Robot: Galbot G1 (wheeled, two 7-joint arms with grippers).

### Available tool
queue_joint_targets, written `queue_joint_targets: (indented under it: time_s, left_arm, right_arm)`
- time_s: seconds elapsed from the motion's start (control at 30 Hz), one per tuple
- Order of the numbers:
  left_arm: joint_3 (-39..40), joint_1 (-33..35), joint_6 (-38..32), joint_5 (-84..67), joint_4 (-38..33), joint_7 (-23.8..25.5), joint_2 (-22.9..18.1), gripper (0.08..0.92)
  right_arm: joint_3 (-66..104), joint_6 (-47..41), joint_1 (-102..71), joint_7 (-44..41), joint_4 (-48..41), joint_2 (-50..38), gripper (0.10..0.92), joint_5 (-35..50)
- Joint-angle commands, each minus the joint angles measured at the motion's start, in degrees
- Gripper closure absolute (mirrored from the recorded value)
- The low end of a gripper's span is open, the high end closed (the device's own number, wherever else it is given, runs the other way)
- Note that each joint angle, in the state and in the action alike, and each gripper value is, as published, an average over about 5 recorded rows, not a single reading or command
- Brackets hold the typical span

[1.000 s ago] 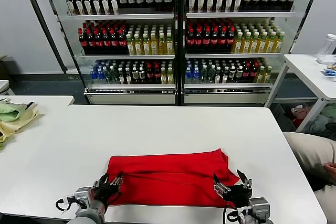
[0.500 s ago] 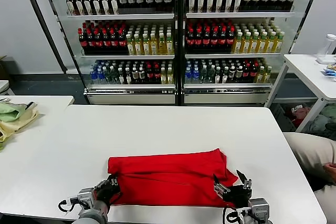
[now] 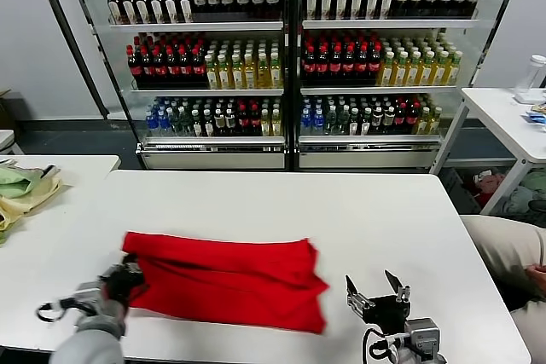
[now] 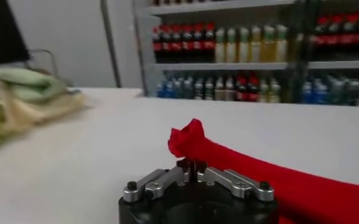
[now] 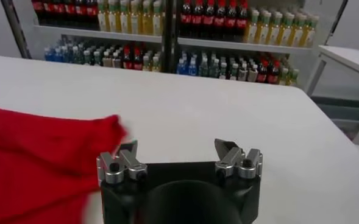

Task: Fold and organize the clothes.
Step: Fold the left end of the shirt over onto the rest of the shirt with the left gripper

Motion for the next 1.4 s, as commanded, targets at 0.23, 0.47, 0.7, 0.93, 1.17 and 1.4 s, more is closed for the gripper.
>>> queue_joint_targets:
  time_s: [0.23,0.47,0.7,0.93,1.17,1.4]
  left_arm:
    - [-0.9,0.8,4.9,-6.3,-11.8,9.2,-0.8,0.895]
    - [14.6,-3.8,4.9,-3.7,-10.2,13.0,-5.7,0.895]
    - [22.6,-8.6,4.8,-0.4,-2.9,13.4,-9.7,0.895]
    - [26.8,-10.1,4.9,6.6,0.7,13.4,-11.1,0.895]
    - [28.4,-12.0,4.9,9.3,2.4,13.1,-11.8,0.895]
    - [28.9,-14.6,4.1,4.7,1.6,13.1,-13.1,0.866]
  right_arm:
    - [0.5,-0.1,0.4,0.0,1.1,0.0,0.203,0.0]
    - [0.9,-0.1,0.1,0.1,1.0,0.5,0.203,-0.1]
    - [0.5,-0.1,0.1,0.2,0.9,0.9,0.203,-0.3]
    - [0.6,-0.1,-0.3,0.2,1.0,1.2,0.203,-0.5]
    - [0.3,-0.1,-0.4,0.3,0.9,1.4,0.203,-0.8]
    - [0.0,-0.1,-0.4,0.3,1.1,1.3,0.203,-0.9]
